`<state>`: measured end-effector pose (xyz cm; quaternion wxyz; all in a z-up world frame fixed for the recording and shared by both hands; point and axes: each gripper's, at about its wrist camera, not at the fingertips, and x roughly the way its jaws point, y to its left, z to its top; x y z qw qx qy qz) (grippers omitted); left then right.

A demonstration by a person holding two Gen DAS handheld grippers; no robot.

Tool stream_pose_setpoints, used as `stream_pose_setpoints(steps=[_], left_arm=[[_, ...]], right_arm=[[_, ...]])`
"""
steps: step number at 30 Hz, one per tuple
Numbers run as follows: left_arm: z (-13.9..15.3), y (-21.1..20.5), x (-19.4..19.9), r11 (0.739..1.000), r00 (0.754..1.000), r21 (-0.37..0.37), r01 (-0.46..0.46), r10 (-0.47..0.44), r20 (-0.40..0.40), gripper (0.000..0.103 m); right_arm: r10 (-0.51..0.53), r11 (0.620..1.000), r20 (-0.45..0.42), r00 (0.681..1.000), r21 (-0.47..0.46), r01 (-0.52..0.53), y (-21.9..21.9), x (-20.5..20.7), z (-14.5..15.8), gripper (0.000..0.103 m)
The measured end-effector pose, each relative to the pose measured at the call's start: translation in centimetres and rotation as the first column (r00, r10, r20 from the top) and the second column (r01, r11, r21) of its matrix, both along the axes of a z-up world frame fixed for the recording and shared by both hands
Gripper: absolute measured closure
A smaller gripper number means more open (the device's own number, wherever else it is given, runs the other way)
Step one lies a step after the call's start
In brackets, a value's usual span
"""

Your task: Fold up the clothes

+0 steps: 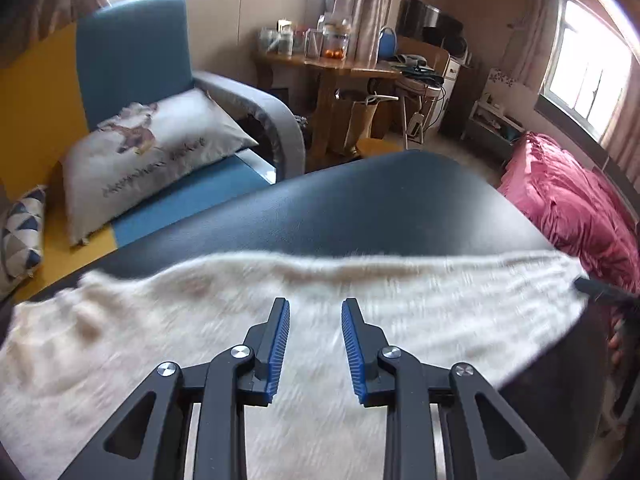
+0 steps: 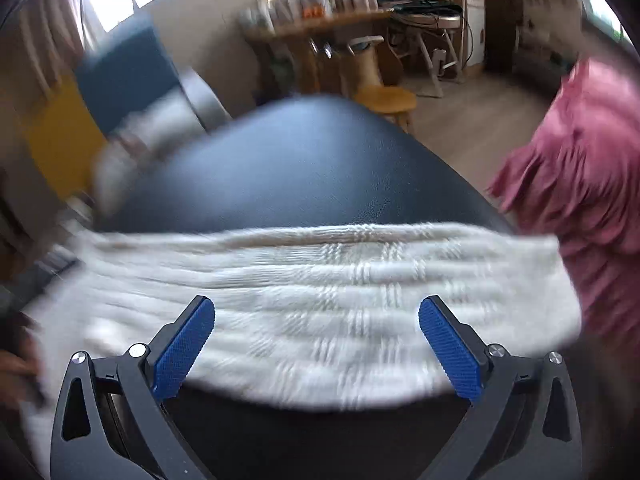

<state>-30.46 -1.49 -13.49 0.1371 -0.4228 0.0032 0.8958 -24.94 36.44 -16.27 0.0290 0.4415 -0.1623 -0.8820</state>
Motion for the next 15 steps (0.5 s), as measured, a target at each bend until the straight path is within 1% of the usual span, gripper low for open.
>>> stream_pose_setpoints(steps=[1, 4, 5, 8, 10, 11, 13, 15], left_arm=[[0.0, -0.6, 1.0, 1.000, 1.000, -0.002, 0.001, -0.001, 0.001, 0.076], [-0.5, -2.2, 3.7, 1.000, 1.000, -0.016, -0.004, 0.005, 0.019, 0.076], [-0.7, -2.7, 4.6, 1.000, 1.000, -0.025, -0.009, 0.009, 0.024, 0.076], [-1.5, -3.9, 6.5, 0.999, 0.998, -0.041, -0.026, 0.028, 0.048, 0.076], [-1.9, -4.4, 7.7, 0.998, 0.998, -0.059, -0.035, 0.037, 0.043, 0.076], [-2.0, -4.5, 8.1, 0.997, 0.998, -0.065, -0.035, 0.038, 0.041, 0.076], [-2.3, -5.1, 8.5, 0.997, 0.998, -0.061, -0.047, 0.050, 0.045, 0.076], [-2.8, -5.7, 8.6, 0.997, 0.995, -0.042, -0.069, 0.072, 0.063, 0.076]], right_arm=[[-0.006, 0.998, -0.028, 1.000, -0.069, 0.004, 1.2, 1.2, 0.5, 0.000], [-0.033, 0.973, -0.053, 0.998, -0.231, 0.020, 4.6, 4.3, 0.6, 0.000], [-0.042, 0.960, -0.056, 0.998, -0.278, 0.025, 5.4, 5.0, 0.4, 0.000], [-0.120, 0.912, -0.053, 0.991, -0.401, 0.089, 7.6, 6.6, -0.9, 0.000], [-0.200, 0.880, -0.002, 0.980, -0.439, 0.179, 8.7, 6.6, -2.2, 0.000], [-0.221, 0.865, 0.018, 0.975, -0.459, 0.204, 9.2, 6.4, -2.8, 0.000], [-0.246, 0.841, 0.029, 0.969, -0.490, 0.228, 9.8, 5.5, -3.8, 0.000], [-0.287, 0.841, 0.009, 0.958, -0.476, 0.256, 10.1, 4.9, -3.7, 0.000]])
